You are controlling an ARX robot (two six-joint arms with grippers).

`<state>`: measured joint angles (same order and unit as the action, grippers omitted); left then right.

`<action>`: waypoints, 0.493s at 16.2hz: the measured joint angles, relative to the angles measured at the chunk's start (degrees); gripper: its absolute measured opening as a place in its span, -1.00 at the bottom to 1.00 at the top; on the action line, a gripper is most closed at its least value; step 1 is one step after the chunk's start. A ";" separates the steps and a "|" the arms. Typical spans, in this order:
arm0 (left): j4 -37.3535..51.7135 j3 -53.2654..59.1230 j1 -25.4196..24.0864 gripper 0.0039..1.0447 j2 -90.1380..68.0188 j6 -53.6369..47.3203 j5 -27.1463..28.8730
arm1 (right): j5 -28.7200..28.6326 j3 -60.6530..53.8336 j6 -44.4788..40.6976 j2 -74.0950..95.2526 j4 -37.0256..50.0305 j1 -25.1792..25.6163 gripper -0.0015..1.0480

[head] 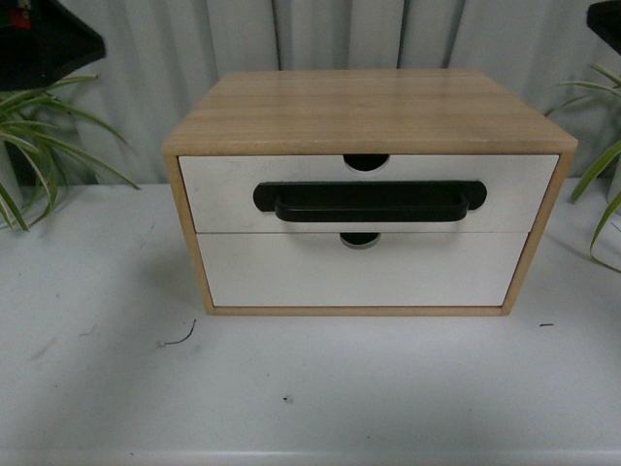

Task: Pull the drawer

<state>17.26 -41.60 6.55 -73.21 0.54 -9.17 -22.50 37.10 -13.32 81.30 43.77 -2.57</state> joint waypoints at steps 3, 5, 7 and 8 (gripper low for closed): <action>-15.08 -8.02 3.17 0.88 -2.56 -19.34 -14.40 | -15.50 6.67 -22.56 3.85 -13.94 3.17 0.88; -26.71 -13.62 5.77 0.88 -6.91 -32.63 -17.00 | -19.26 12.48 -40.89 6.95 -26.47 4.15 0.88; -35.39 -18.36 8.72 0.88 -11.17 -42.62 -15.78 | -19.15 17.57 -59.28 9.05 -39.43 3.69 0.88; -38.60 -20.06 10.29 0.88 -13.09 -46.36 -15.43 | -17.53 19.34 -68.74 10.16 -45.20 3.13 0.88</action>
<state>-21.34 -61.67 16.84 -86.30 -45.82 -24.60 -40.03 56.45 -82.06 91.46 -1.43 0.56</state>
